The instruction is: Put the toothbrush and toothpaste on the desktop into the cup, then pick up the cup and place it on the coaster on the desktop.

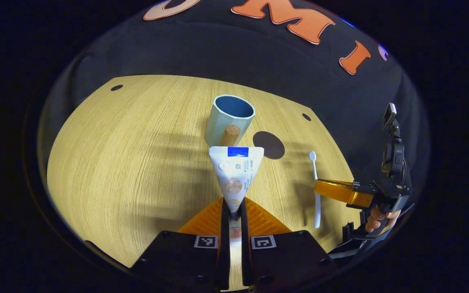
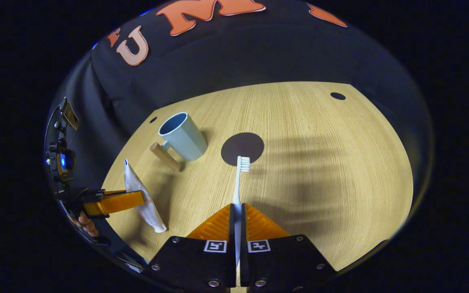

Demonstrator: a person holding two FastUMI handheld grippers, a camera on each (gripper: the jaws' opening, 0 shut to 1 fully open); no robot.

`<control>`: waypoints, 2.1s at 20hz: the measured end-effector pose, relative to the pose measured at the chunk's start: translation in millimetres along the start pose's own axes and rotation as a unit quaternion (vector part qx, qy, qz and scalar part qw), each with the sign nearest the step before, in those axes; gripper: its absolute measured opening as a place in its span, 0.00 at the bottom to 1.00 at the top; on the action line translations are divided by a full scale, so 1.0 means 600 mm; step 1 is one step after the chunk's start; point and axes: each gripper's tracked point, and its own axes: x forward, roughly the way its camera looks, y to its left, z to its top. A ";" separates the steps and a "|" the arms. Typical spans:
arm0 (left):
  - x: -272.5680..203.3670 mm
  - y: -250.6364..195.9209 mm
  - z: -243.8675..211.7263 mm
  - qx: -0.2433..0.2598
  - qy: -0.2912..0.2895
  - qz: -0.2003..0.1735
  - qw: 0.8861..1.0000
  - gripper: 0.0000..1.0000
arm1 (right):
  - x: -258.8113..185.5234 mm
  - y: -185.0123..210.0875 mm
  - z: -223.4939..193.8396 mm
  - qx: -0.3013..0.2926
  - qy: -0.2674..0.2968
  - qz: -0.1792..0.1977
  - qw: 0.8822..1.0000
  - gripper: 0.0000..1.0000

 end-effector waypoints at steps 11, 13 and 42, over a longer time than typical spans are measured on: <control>-0.051 -0.030 0.102 -0.003 -0.118 -0.022 0.993 0.16 | -0.013 0.012 0.070 -0.010 -0.124 0.028 0.992 0.04; -0.058 -0.032 0.125 -0.009 -0.134 -0.029 0.990 0.16 | -0.024 0.017 0.080 -0.009 -0.134 0.035 0.990 0.04; 0.023 -0.058 0.369 0.105 -0.345 0.037 0.932 0.16 | -0.042 -0.041 0.193 0.018 -0.229 0.059 0.971 0.04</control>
